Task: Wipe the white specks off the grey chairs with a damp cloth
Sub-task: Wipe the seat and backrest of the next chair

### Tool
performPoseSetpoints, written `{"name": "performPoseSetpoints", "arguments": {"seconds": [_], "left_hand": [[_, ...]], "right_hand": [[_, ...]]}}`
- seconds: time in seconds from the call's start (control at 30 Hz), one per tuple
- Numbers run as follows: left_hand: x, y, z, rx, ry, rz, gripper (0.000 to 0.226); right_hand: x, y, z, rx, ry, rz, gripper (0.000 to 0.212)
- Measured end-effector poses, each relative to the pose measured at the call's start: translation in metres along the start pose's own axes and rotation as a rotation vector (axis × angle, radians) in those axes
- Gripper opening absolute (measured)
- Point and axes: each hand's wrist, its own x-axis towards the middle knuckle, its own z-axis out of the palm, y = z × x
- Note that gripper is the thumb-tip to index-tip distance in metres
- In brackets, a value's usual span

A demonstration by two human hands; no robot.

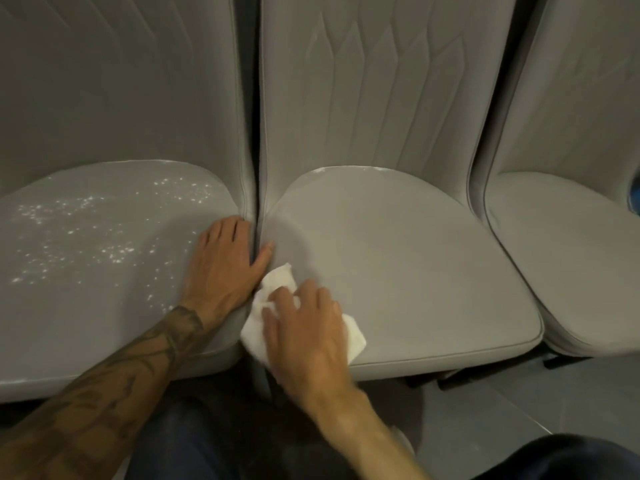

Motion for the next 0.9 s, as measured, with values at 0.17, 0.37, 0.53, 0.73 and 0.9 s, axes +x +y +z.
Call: {"name": "performPoseSetpoints", "arguments": {"seconds": [0.17,0.37,0.53,0.73,0.9], "left_hand": [[0.0,-0.004,0.003,0.029,0.009,0.027,0.063],[0.0,0.001,0.003,0.032,0.005,0.018,0.058],[0.001,0.0,0.002,0.013,-0.006,0.005,0.06],[0.001,0.003,0.0,0.03,0.007,0.007,0.06],[0.002,0.002,0.002,0.005,-0.019,-0.016,0.057]], "right_hand": [[-0.024,0.034,-0.003,0.062,0.047,-0.025,0.022],[-0.025,0.041,-0.006,-0.008,0.125,0.236,0.021],[-0.022,0.004,0.007,-0.022,0.065,0.043,0.024],[-0.032,0.05,-0.008,0.009,0.12,0.264,0.019],[-0.014,-0.011,0.01,0.047,-0.013,0.049,0.022]]}}
